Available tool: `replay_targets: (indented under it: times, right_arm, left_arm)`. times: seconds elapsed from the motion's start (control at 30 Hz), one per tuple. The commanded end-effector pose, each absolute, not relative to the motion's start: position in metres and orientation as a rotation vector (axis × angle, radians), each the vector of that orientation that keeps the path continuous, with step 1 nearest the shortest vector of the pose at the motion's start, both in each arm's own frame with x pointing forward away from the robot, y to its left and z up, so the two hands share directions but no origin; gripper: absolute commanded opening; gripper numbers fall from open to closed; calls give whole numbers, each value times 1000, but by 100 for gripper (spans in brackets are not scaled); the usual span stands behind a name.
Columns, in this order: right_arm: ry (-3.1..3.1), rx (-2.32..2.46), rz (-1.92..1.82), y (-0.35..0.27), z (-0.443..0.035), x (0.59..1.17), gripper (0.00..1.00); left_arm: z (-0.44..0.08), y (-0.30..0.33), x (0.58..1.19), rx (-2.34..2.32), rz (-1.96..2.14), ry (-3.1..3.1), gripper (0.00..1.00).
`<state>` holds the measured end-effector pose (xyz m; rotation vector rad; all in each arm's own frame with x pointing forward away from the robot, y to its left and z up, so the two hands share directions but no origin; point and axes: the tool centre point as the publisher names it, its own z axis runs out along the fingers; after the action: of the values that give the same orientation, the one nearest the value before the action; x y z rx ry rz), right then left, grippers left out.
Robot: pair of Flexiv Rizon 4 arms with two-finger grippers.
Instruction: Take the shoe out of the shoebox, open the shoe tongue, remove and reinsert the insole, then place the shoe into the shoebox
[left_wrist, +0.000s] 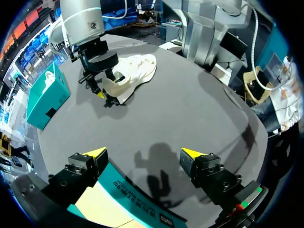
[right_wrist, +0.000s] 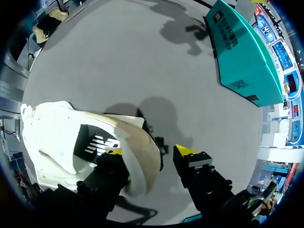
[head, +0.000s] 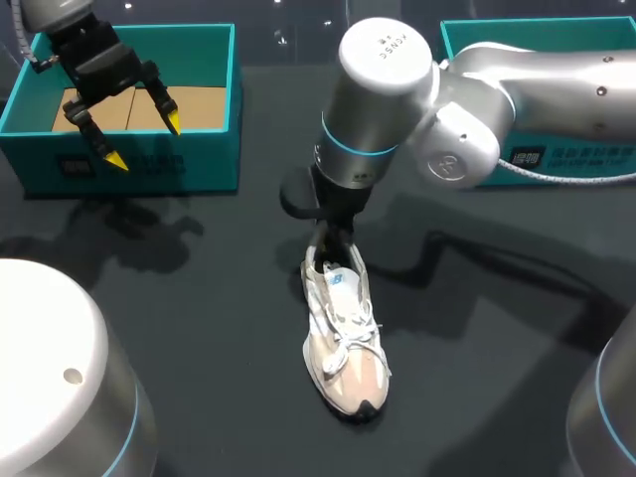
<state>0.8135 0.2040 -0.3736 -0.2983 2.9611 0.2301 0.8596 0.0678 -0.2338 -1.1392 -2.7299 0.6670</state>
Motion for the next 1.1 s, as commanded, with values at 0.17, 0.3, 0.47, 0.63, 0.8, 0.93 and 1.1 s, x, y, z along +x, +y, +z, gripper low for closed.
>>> replay_targets:
  times: [0.17, 0.3, 0.47, 0.63, 0.8, 0.93, 1.1]
  right_arm:
    - [2985, -304, 208, 212, -380, 815, 51]
    - [2992, -300, 197, 213, -381, 813, 51]
    - [3004, -285, 198, 213, -385, 811, 50]
    - [3014, -279, 205, 214, -389, 811, 49]
    - [3035, -265, 212, 214, -394, 811, 46]
    - [3052, -243, 207, 215, -396, 810, 32]
    - [3056, -212, 192, 214, -395, 806, 0]
  left_arm:
    - [-234, 68, 859, -1141, 663, -2731, 100]
    - [-234, 68, 859, -1141, 663, -2731, 100]
    - [-234, 68, 859, -1141, 663, -2731, 100]
    - [-234, 68, 859, -1141, 663, -2731, 100]
    - [-234, 68, 859, -1141, 663, -2731, 100]
    - [-234, 68, 859, -1141, 663, -2731, 100]
    - [-234, 68, 859, -1141, 663, -2731, 100]
